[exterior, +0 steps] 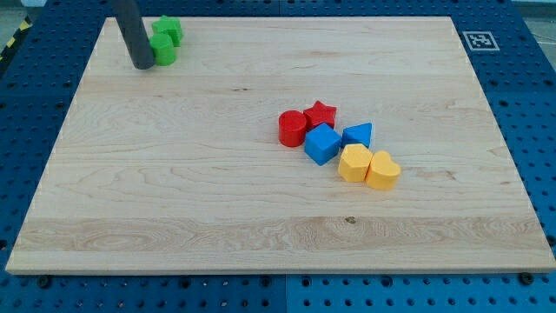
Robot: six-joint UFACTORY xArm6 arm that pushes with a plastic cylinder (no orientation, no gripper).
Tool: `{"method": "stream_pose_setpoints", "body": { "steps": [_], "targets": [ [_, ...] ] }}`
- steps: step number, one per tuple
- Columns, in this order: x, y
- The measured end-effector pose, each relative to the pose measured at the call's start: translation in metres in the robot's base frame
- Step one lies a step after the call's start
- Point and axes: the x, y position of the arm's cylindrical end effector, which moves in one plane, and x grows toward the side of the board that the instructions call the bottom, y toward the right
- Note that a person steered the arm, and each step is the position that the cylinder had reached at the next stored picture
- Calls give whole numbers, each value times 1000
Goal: Move the red circle to the left of the red star
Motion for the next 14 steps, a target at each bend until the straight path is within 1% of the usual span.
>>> {"method": "stream_pose_setpoints", "body": {
  "steps": [1,2,3,5,7,8,9,11,13,14],
  "targets": [
    [0,0],
    [23,10],
    [32,16],
    [86,54],
    [96,80],
    [104,106],
    [104,110],
    [136,127],
    [165,184],
    [172,211]
  ]
}}
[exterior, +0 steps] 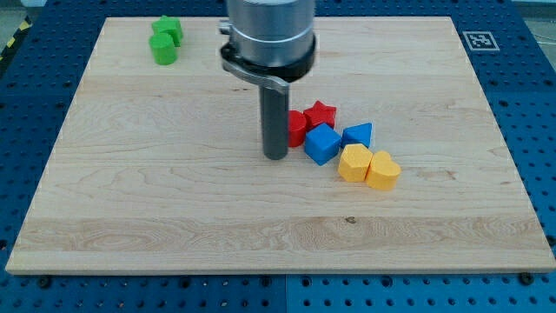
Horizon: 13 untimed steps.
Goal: Move the red circle to the left of the red star
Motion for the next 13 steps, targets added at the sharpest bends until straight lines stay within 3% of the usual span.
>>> {"method": "stream_pose_setpoints", "body": {
  "steps": [2,5,8,9,11,13],
  "targets": [
    [0,50],
    [-28,48],
    [-33,17],
    [-13,17],
    [-32,-40],
    [-36,-50]
  ]
}}
